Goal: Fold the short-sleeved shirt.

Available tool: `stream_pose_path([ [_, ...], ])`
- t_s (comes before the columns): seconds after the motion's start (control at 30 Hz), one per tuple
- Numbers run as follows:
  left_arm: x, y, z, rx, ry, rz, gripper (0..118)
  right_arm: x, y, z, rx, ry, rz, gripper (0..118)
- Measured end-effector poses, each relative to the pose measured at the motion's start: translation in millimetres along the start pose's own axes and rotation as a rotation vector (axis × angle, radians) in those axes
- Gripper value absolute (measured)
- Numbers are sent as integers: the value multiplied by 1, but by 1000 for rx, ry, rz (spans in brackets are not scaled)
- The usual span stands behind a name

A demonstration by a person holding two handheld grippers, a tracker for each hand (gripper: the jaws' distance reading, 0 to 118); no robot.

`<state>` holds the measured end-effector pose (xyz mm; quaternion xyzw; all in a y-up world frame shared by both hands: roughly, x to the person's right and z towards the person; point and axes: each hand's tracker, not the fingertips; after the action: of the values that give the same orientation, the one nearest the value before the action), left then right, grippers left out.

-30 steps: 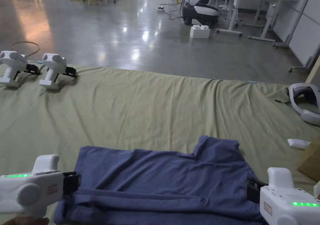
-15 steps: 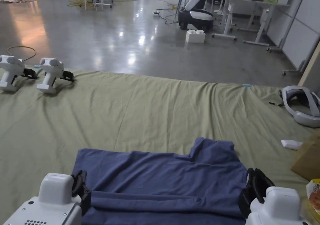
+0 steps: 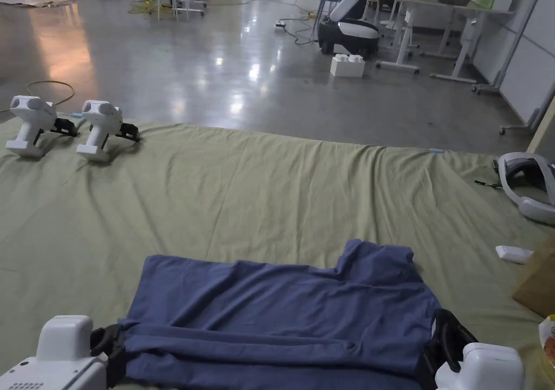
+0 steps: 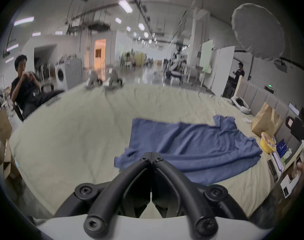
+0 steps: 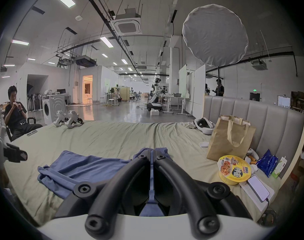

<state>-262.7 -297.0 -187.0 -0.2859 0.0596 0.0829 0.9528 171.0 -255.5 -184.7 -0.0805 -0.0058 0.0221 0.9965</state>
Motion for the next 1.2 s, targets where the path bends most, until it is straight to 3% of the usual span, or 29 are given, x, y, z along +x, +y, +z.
stream_pose_path([
  [0.2, -30, 7, -74, -322, -15, 24, 6, 3, -9, -7, -48, 2, 7, 5],
  [0.37, -38, -1, -99, -479, 13, 39, 67, 8, -18, -8, -88, -9, 17, 5],
  [0.4, -38, -5, -104, -511, 23, 37, 69, 10, -19, -9, -94, -12, 15, 5],
  [0.67, -28, -17, -116, -549, 114, -3, 66, 19, -28, -12, -142, -32, 6, 5],
  [0.73, -25, -25, -109, -532, 130, -42, 51, 21, -30, -13, -153, -36, 7, 5],
  [0.83, -17, -26, -101, -512, 102, -63, 41, 28, -34, -15, -178, -49, 8, 5],
  [0.9, -20, -26, -99, -505, 79, -56, 22, 35, -37, -18, -204, -58, 3, 5],
  [1.0, -17, -17, -99, -487, 55, -37, 12, 54, -40, -25, -265, -92, -3, 6],
  [1.03, -18, -16, -97, -480, 40, -29, 11, 62, -41, -28, -307, -101, 1, 9],
  [1.13, -29, -13, -85, -445, 16, -8, 10, 91, -47, -44, -429, -86, 14, 33],
  [1.2, -26, -10, -75, -427, 8, -41, 10, 110, -53, -59, -552, -72, 34, 58],
])
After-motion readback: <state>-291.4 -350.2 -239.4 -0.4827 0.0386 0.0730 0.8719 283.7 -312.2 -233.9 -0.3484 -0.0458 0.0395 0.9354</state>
